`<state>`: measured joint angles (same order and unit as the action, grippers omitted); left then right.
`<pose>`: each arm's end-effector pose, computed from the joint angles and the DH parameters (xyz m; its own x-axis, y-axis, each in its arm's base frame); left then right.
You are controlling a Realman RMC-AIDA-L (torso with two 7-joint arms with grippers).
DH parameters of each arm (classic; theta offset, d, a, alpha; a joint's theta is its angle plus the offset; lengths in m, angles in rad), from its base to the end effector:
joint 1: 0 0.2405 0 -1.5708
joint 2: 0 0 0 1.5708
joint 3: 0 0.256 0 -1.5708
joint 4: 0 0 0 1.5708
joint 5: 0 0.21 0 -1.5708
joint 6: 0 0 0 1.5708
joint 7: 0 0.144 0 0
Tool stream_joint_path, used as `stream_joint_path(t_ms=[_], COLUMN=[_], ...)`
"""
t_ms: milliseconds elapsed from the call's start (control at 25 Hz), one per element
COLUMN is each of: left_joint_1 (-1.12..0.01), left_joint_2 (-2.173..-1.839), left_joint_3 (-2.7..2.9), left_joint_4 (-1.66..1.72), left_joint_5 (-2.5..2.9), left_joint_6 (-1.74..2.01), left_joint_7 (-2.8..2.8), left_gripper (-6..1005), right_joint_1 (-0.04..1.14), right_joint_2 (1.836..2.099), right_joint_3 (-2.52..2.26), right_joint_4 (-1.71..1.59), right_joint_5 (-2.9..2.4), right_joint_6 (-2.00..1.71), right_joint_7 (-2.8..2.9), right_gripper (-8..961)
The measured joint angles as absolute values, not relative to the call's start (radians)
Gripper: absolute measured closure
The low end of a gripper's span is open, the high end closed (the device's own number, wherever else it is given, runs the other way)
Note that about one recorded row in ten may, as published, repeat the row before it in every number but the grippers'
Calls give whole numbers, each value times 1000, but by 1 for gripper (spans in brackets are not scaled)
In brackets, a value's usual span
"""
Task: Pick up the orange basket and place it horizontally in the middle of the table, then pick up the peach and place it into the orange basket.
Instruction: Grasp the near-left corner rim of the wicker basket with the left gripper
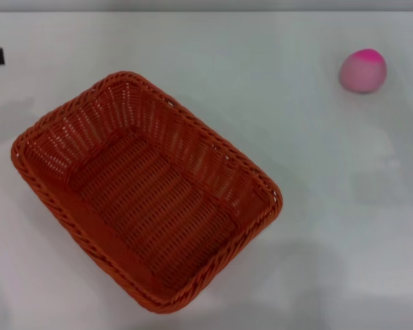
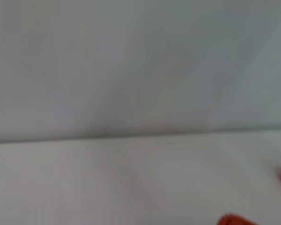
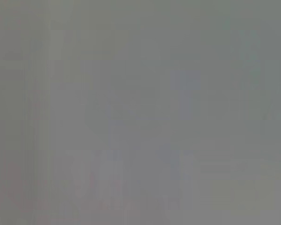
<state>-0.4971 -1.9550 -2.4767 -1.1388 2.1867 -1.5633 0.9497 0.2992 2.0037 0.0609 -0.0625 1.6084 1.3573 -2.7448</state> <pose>-0.2687 0.3611 0.1303 0.5925 0.6627 0.4579 0.8048 -0.5110 -0.3018 0.4005 0.2692 0.0587 0.7098 0.0516 -0.7025 -0.7018 -0.0349 -0.7115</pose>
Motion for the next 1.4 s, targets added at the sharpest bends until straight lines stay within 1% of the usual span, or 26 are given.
stream_joint_path(t_ms=[120,320,480,720,920,1200,1400], left_joint_1=[-563,-612,-628,-660,-676,-669,-677], left_joint_2=[-1946,-1946,-1958,-1984,-1990,-2003,-2020], left_joint_3=[-2469,-2442,-2400,-2364,-2326,-2291,-2285], left_joint_4=[-1131,-1098,-1074,-1009,-950,-931,-901], left_joint_5=[2310,2404,2418,2419,2427,2455,2463], left_joint_6=[-1605,-1605,-1581,-1569,-1538,-1483,-1472], left_joint_7=[943,968,1025,1131,1156,1160,1188], left_gripper=[299,299,299,300,309,324,335], right_joint_1=[299,299,299,295,290,287,289], right_joint_2=[2005,2005,2005,2006,2006,2008,2008], right_joint_3=[59,57,57,62,58,55,55], right_joint_4=[-62,-59,-57,-47,-34,-17,1], right_joint_5=[1606,1603,1604,1608,1606,1601,1602], right_joint_6=[1357,1357,1357,1362,1390,1452,1455], right_joint_7=[-2744,-2744,-2745,-2745,-2757,-2775,-2777], right_gripper=[128,128,128,129,129,129,129])
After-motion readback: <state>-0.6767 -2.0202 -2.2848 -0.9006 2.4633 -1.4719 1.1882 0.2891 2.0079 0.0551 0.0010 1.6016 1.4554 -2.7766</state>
